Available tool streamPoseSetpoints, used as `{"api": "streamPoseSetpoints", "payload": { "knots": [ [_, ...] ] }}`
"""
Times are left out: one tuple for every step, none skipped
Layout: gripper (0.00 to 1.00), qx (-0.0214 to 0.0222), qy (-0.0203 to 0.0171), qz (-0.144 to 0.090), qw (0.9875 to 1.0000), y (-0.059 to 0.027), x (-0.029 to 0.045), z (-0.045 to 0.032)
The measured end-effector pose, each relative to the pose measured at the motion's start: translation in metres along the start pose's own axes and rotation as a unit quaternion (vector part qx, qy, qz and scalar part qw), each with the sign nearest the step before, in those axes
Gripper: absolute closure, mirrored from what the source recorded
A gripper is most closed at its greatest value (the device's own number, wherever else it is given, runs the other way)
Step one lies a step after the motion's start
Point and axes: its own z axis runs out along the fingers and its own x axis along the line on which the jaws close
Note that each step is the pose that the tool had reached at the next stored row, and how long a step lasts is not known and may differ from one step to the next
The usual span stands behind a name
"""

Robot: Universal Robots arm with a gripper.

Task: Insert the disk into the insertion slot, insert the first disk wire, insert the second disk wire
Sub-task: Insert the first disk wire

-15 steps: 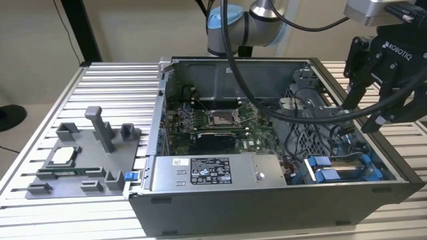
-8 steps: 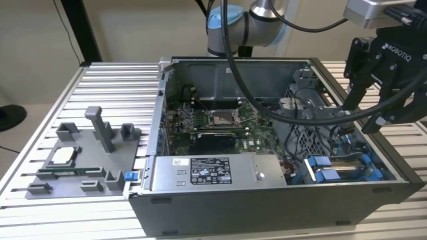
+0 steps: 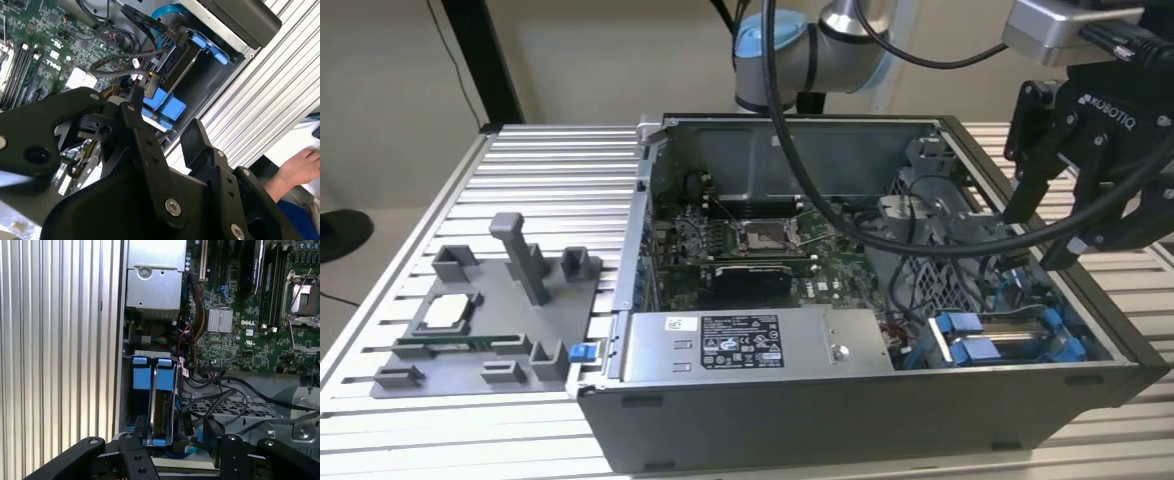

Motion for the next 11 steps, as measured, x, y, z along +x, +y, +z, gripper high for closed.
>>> {"api": "streamPoseSetpoints", "payload": {
  "knots": [
    [0.0, 0.0003, 0.0, -0.001, 1.0, 0.0, -0.0001, 0.0008],
    [0.0, 0.0006, 0.0001, -0.001, 1.0, 0.0, -0.0002, 0.0012],
    [0.0, 0.0009, 0.0002, -0.002, 1.0, 0.0001, -0.0002, 0.0017],
    [0.0, 0.0011, 0.0002, -0.003, 1.0, 0.0, -0.0002, 0.0022],
    [0.0, 0.0013, 0.0001, -0.004, 1.0, 0.0, -0.0002, 0.0029],
    [0.0, 0.0015, 0.0, -0.005, 1.0, 0.0001, -0.0002, 0.0035],
    [0.0, 0.0017, 0.0001, -0.006, 1.0, 0.0001, -0.0002, 0.004],
    [0.0, 0.002, 0.0001, -0.006, 1.0, 0.0001, -0.0002, 0.0046],
    [0.0, 0.0023, 0.0, -0.007, 1.0, 0.0001, -0.0002, 0.0054],
    [0.0, 0.003, 0.0001, -0.008, 1.0, 0.0002, -0.0002, 0.0064],
    [0.0, 0.0045, 0.0001, -0.01, 0.9999, 0.0006, -0.0003, 0.0075]
  ]
}}
